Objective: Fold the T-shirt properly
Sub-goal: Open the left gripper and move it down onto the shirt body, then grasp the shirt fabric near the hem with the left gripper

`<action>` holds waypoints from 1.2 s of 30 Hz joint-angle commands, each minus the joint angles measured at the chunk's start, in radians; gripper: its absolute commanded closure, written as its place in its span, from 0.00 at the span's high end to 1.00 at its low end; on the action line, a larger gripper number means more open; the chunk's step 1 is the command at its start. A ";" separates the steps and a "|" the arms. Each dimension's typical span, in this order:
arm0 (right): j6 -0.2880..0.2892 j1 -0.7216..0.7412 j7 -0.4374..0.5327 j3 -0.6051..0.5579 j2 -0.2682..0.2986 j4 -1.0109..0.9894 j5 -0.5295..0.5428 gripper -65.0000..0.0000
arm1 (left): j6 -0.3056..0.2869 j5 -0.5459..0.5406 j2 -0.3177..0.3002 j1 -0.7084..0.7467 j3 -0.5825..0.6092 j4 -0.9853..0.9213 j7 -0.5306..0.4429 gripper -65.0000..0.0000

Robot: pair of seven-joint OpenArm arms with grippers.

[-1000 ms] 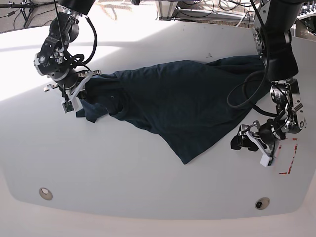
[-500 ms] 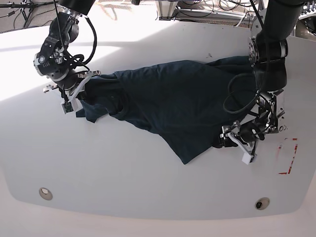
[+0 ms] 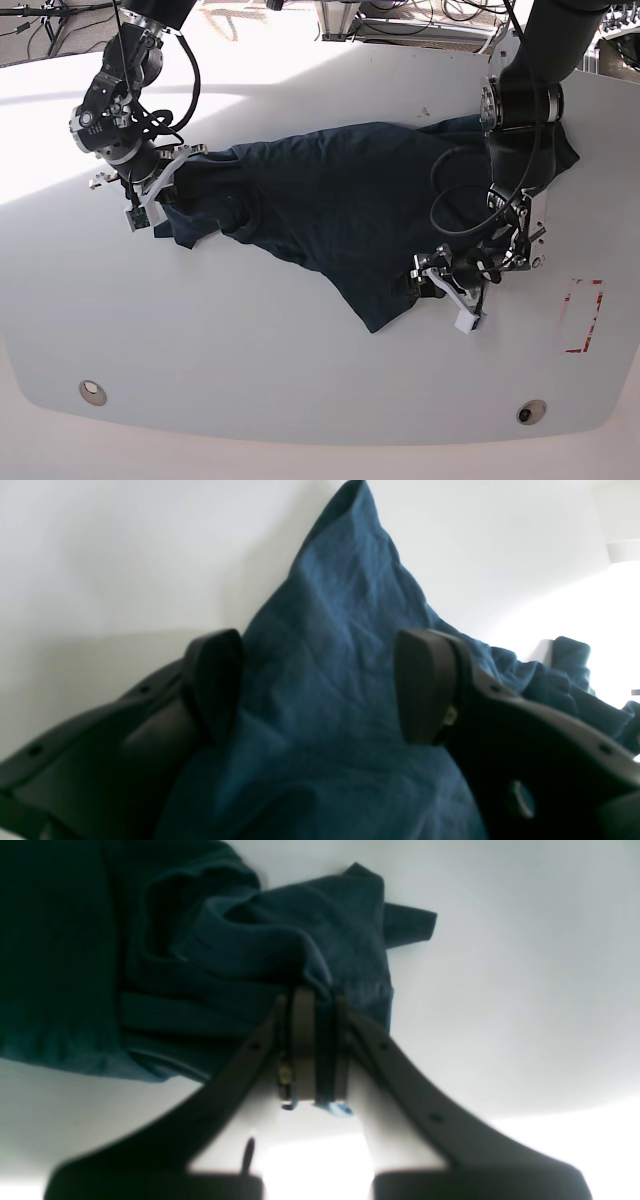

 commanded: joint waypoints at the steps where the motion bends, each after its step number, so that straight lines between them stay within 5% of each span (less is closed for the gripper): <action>1: -0.003 0.011 0.019 0.003 0.009 0.024 0.014 0.00 | -0.005 -0.002 0.010 -0.027 0.027 -0.032 -0.025 0.68; 12: -0.003 0.011 0.019 0.003 0.009 0.024 0.014 0.00 | -0.004 -0.004 0.011 -0.030 0.031 -0.041 -0.039 0.66; 22: -0.003 0.013 0.019 0.003 0.007 0.024 0.014 0.00 | -0.002 0.001 -0.053 -0.017 0.030 0.201 0.034 0.59; 36: -0.003 0.013 0.019 0.004 -0.011 0.024 0.014 0.00 | 0.076 0.002 -0.101 -0.045 0.058 0.040 -0.020 0.59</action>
